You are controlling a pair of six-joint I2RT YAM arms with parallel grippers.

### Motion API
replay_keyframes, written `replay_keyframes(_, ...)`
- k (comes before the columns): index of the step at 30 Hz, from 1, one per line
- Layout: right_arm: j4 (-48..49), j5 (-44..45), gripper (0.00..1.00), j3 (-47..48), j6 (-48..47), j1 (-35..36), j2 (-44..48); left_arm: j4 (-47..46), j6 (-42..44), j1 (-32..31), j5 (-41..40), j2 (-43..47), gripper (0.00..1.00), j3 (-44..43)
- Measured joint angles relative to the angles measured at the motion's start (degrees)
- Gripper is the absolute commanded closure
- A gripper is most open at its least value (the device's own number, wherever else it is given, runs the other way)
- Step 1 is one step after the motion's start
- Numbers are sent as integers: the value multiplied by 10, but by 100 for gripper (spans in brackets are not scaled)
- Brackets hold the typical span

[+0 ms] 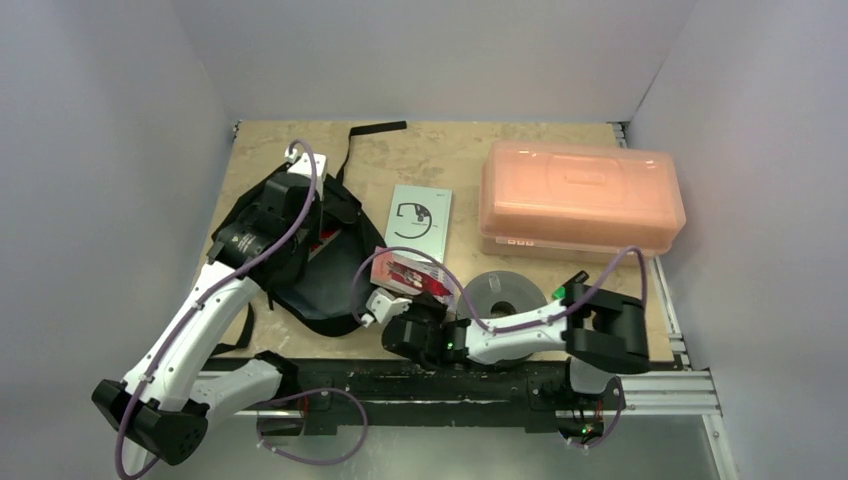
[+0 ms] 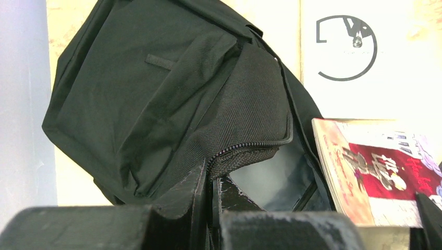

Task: Pack the student bag
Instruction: Pick up the book from the center of the board, then place the book in the student bag.

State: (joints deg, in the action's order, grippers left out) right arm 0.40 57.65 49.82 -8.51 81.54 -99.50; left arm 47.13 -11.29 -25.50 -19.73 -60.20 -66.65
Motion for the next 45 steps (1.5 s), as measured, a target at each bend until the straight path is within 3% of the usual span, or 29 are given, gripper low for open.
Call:
replay_keyframes(4,38,-43,100,-10,-67,6,95,-7,4,3,0,21,100,0)
replay_keyframes(9,103,-88,100,-9,-158,17,127,-13,6,12,8,42,100,0)
replay_keyframes(15,196,-138,97,4,-285,21,47,-20,14,14,21,49,100,10)
replay_keyframes(25,415,-159,99,124,-523,19,-182,-24,15,15,35,49,100,16)
replay_keyframes(29,447,-190,100,124,-570,17,-185,-26,17,15,37,49,100,16)
replay_keyframes(36,495,-319,100,96,-663,-11,-161,-29,19,15,37,54,100,17)
replay_keyframes(45,479,-422,100,127,-689,-88,-169,-33,19,15,30,66,100,19)
